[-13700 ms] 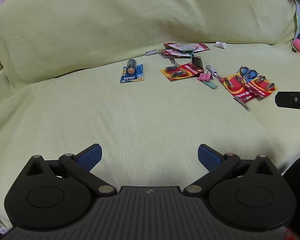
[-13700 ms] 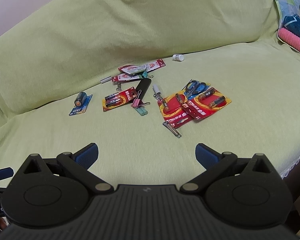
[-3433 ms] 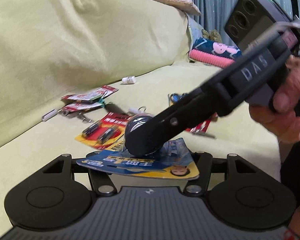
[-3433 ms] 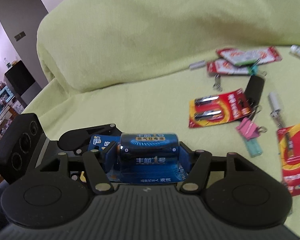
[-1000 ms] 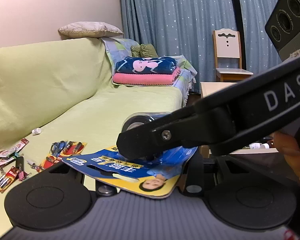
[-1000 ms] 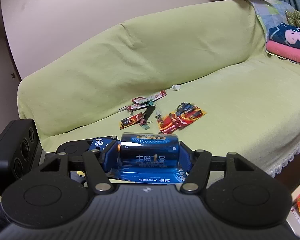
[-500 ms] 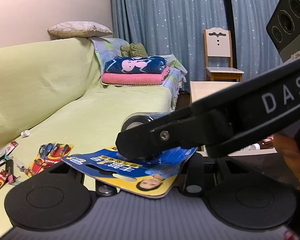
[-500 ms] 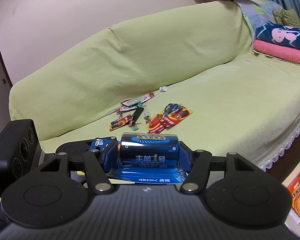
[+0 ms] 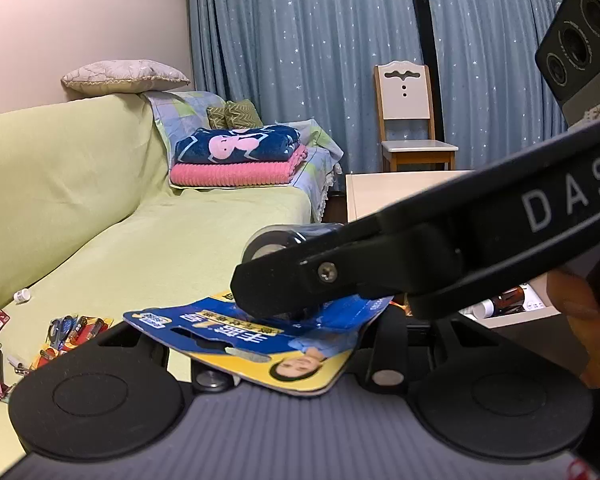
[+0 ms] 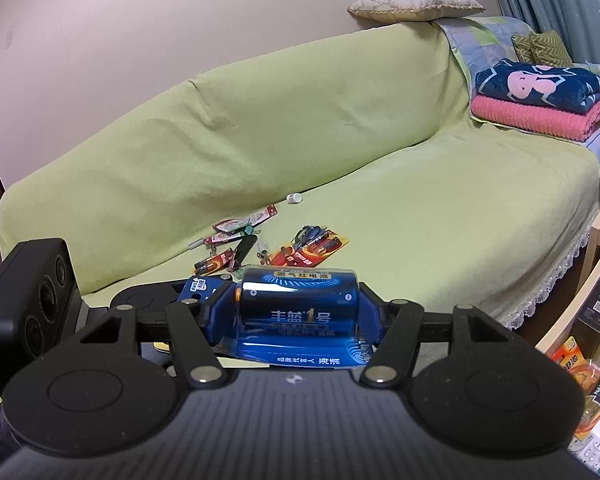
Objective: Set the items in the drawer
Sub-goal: 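Lift the battery card with the right gripper and turn toward the drawer, then carry the battery card with the right gripper over the open drawer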
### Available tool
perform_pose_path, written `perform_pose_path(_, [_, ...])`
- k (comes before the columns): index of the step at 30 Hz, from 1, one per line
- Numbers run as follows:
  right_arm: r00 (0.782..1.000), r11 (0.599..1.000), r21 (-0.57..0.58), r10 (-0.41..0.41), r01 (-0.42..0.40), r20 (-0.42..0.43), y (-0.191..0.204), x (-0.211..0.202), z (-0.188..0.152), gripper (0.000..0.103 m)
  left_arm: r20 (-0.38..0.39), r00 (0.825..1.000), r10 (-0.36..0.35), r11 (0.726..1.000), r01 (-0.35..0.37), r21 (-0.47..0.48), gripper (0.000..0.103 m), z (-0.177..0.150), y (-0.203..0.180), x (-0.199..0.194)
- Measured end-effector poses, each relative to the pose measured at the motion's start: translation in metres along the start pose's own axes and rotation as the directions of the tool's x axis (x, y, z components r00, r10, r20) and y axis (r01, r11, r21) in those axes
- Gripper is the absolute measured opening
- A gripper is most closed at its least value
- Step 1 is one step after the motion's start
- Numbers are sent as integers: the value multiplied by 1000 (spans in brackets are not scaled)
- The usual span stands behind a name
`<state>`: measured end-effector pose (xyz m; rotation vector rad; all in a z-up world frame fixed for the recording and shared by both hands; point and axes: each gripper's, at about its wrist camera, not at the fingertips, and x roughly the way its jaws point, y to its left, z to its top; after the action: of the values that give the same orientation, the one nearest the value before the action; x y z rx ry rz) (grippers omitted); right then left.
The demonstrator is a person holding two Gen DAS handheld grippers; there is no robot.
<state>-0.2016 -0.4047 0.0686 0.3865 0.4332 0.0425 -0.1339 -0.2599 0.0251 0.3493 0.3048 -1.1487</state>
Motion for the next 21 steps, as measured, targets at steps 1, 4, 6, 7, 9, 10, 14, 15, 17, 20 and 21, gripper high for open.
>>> perform_pose_path(1, [1000, 1000, 5, 1, -1, 2, -2, -1, -1, 60, -3, 1000, 1, 1000, -1, 2, 46, 1, -1, 1])
perform_pose_path(4, [1000, 1000, 28, -3, 3, 8, -11, -2, -5, 60, -21, 1000, -7, 1000, 8, 8, 47, 2, -4, 6])
perform_pose_path(6, [1000, 999, 49, -15, 14, 8, -19, -3, -8, 60, -36, 999, -22, 1000, 23, 16, 47, 2, -9, 13])
perform_pose_path(7, [1000, 998, 61, -22, 22, 7, -24, -4, -9, 60, -44, 999, -31, 999, 31, 20, 47, 2, -11, 17])
perform_pose_path(9, [999, 995, 86, -44, 43, 5, -34, -7, -13, 60, -61, 997, -49, 998, 50, 27, 47, 3, -17, 26])
perform_pose_path(10, [998, 993, 100, -56, 56, 4, -39, -9, -14, 60, -70, 996, -60, 998, 63, 31, 47, 3, -21, 31])
perform_pose_path(14, [995, 984, 150, -100, 100, -4, -63, -17, -23, 60, -104, 988, -115, 991, 121, 49, 47, 5, -35, 53])
perform_pose_path(15, [994, 980, 163, -111, 111, -6, -69, -20, -25, 60, -111, 985, -131, 989, 138, 54, 47, 5, -39, 59])
perform_pose_path(17, [991, 973, 189, -135, 134, -8, -81, -26, -29, 60, -126, 978, -165, 983, 174, 63, 47, 6, -48, 71])
perform_pose_path(20, [985, 959, 226, -175, 171, -5, -98, -37, -36, 60, -146, 966, -214, 971, 227, 78, 47, 8, -61, 86])
perform_pose_path(21, [982, 953, 240, -187, 183, -3, -103, -41, -39, 60, -152, 961, -229, 966, 243, 83, 47, 8, -66, 91])
